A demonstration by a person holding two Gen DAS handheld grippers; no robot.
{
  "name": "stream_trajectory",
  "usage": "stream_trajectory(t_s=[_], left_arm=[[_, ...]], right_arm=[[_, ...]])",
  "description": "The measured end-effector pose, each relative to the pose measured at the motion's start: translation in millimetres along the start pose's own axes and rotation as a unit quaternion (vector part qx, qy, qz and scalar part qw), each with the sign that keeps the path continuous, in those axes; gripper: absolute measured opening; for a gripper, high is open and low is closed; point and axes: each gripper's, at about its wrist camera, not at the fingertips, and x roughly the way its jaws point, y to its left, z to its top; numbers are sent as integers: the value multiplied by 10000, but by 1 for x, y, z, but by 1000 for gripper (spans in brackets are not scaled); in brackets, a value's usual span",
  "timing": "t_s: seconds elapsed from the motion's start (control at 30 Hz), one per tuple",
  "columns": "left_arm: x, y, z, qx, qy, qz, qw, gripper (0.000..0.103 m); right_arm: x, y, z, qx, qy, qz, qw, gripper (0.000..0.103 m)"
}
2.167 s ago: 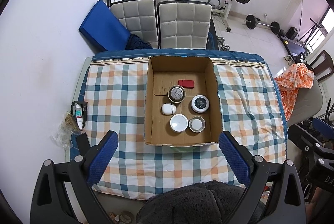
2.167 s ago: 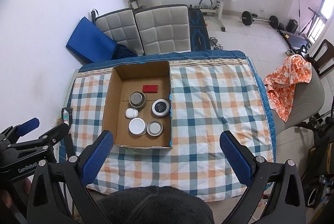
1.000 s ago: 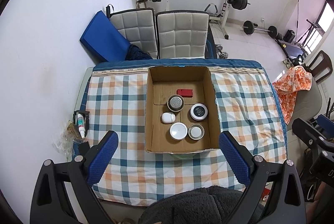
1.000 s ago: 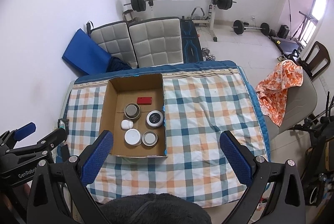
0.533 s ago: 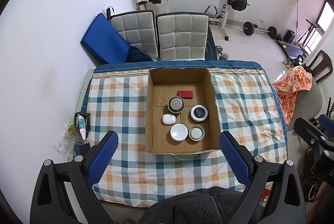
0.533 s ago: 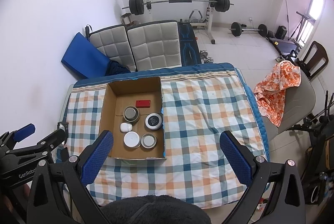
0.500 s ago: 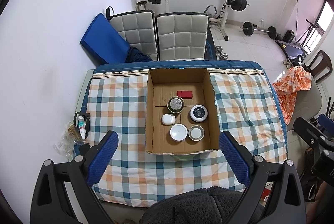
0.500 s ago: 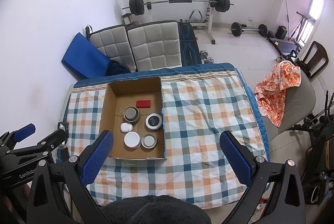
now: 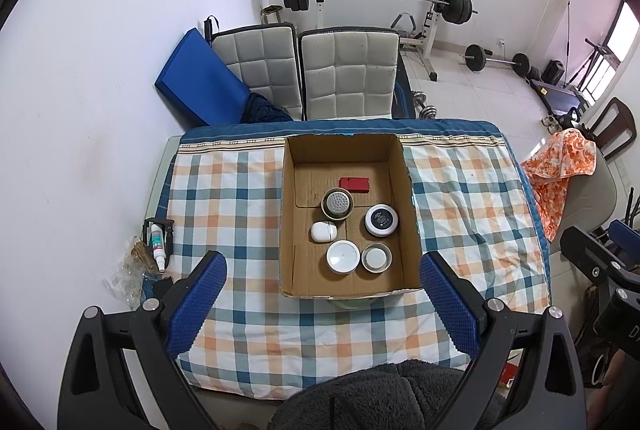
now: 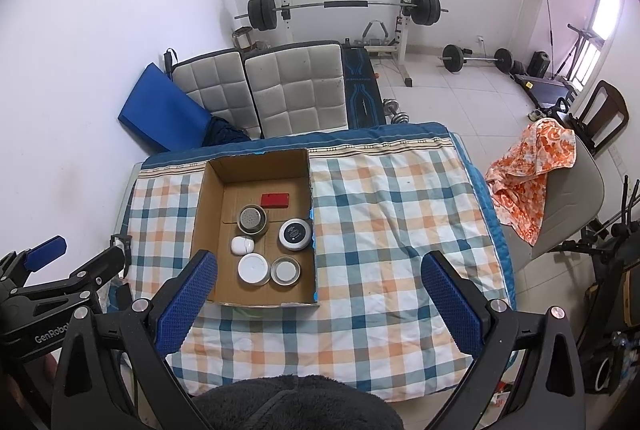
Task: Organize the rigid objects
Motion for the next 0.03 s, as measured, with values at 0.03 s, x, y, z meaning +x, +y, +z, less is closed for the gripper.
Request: stream_trajectory(t_s=[0.03], left_arm=[[0,0,-1,-2,-1,-3,10000,99]], right_arm=[[0,0,0,-3,-5,-6,10000,103]])
